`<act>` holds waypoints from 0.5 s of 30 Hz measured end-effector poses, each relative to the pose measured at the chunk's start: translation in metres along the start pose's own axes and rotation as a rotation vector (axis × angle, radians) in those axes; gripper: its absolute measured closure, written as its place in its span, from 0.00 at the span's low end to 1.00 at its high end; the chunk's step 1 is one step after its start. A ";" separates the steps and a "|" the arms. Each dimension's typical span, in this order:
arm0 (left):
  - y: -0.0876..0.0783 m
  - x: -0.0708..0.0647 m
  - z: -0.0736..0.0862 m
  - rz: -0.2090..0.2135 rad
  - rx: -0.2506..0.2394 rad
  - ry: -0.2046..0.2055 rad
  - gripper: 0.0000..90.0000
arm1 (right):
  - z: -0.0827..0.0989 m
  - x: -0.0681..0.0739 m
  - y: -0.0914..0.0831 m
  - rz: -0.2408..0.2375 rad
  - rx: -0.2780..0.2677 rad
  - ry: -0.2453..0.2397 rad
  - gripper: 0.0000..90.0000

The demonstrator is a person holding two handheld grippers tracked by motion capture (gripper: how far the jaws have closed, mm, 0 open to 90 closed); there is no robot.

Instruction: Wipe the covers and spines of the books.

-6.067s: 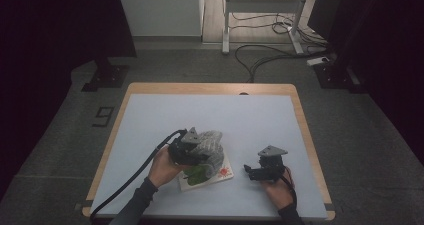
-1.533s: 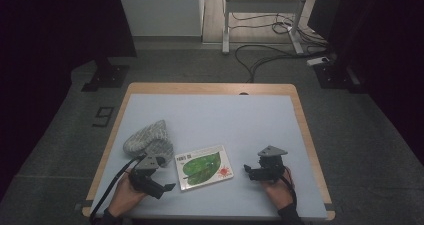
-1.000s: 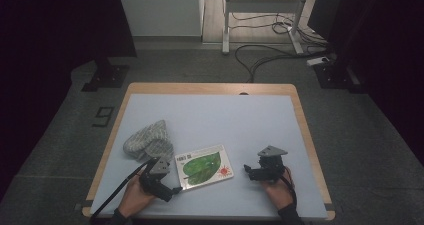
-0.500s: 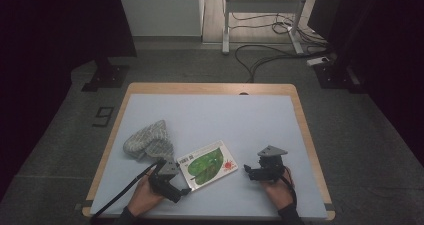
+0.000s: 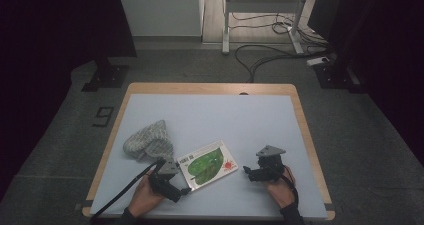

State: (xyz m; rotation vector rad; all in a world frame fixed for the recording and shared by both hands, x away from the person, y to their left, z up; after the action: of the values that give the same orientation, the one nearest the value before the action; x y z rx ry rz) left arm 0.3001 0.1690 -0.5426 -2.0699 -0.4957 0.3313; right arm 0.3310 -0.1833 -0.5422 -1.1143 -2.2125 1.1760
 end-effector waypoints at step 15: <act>0.000 0.000 0.000 0.002 -0.001 -0.001 0.00 | -0.047 0.020 -0.004 -0.085 -0.027 -0.108 0.00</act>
State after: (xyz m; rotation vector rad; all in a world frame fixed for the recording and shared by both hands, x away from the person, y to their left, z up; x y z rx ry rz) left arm 0.3001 0.1691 -0.5427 -2.0716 -0.4949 0.3336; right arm 0.3474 -0.1446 -0.5123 -0.9778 -2.3394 1.1999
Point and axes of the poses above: each handheld gripper's, and its own axes: y roughly forward along the jaws, z roughly out of its underside, x roughly to its left, the point moved 2 cm from there along y, roughly forward along the jaws, and after that the axes turned 12 degrees about x, right-handed, at the moved point
